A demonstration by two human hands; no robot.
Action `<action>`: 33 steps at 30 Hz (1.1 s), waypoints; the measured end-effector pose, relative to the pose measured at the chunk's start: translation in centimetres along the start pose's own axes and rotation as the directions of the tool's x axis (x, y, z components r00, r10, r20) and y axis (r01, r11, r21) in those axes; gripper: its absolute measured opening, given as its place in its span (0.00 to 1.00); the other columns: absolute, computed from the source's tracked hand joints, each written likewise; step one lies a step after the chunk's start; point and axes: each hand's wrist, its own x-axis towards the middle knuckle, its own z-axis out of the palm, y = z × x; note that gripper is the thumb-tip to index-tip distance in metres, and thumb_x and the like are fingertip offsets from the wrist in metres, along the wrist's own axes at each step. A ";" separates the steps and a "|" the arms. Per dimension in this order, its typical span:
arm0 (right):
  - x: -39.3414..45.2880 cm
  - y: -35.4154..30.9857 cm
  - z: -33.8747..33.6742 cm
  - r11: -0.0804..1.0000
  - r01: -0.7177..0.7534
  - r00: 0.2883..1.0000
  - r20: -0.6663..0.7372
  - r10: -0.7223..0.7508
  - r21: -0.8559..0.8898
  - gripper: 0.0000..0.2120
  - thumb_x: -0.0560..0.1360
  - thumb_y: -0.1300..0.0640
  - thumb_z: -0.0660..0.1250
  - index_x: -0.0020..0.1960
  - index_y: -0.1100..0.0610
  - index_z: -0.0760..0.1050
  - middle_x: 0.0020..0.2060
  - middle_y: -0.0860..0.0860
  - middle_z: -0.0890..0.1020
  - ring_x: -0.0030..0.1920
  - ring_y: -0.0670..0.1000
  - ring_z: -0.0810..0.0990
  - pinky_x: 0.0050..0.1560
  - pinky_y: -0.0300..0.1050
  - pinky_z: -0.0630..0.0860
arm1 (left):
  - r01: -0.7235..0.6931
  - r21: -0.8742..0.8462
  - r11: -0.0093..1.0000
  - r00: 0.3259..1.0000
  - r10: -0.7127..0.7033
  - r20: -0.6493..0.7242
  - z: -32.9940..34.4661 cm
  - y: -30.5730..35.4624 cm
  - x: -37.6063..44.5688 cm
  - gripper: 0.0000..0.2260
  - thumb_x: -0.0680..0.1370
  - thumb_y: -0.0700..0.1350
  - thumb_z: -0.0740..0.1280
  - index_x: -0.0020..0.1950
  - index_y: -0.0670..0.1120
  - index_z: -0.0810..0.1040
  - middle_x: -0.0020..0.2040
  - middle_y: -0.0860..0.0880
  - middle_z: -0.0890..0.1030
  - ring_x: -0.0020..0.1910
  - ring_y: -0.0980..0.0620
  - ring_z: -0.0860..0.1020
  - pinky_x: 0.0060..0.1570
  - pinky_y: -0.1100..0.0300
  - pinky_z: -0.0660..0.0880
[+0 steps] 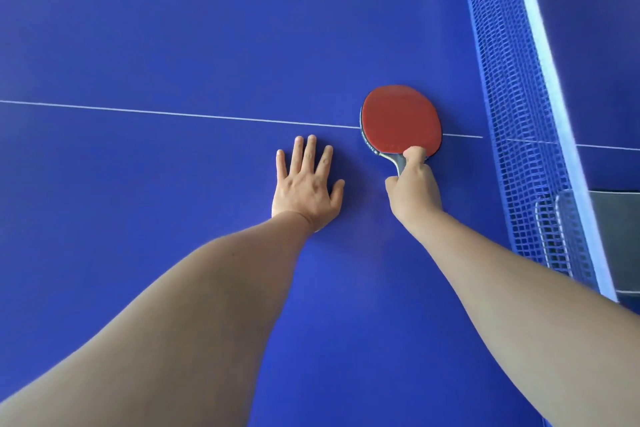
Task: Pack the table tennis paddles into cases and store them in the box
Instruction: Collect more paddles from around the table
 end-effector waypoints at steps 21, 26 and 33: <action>-38.3 7.4 2.2 0.915 0.212 0.966 0.067 -0.249 0.342 0.17 0.79 0.61 0.65 0.66 0.56 0.67 0.54 0.53 0.75 0.46 0.51 0.73 0.40 0.41 0.70 | 0.437 -0.716 0.545 0.891 -0.375 0.258 -1.5 3.3 -38.1 0.28 0.81 0.62 0.57 0.78 0.54 0.58 0.75 0.54 0.64 0.73 0.53 0.66 0.65 0.56 0.68; -46.4 5.3 4.2 0.889 0.274 0.918 0.175 -0.355 0.366 0.19 0.80 0.58 0.63 0.69 0.54 0.65 0.57 0.51 0.73 0.53 0.52 0.76 0.44 0.41 0.71 | 0.487 -0.870 -0.074 0.737 -0.500 0.455 -3.0 0.6 -45.9 0.20 0.79 0.57 0.66 0.69 0.54 0.72 0.55 0.54 0.83 0.53 0.55 0.82 0.55 0.53 0.78; -55.8 -1.7 7.9 0.851 0.365 0.798 0.344 -0.495 0.378 0.22 0.81 0.54 0.60 0.73 0.51 0.60 0.63 0.48 0.69 0.60 0.48 0.74 0.47 0.39 0.70 | 0.245 -0.879 -0.409 0.631 -0.621 0.465 -5.0 -8.7 -52.9 0.09 0.80 0.41 0.66 0.60 0.46 0.76 0.54 0.40 0.83 0.49 0.42 0.84 0.44 0.52 0.82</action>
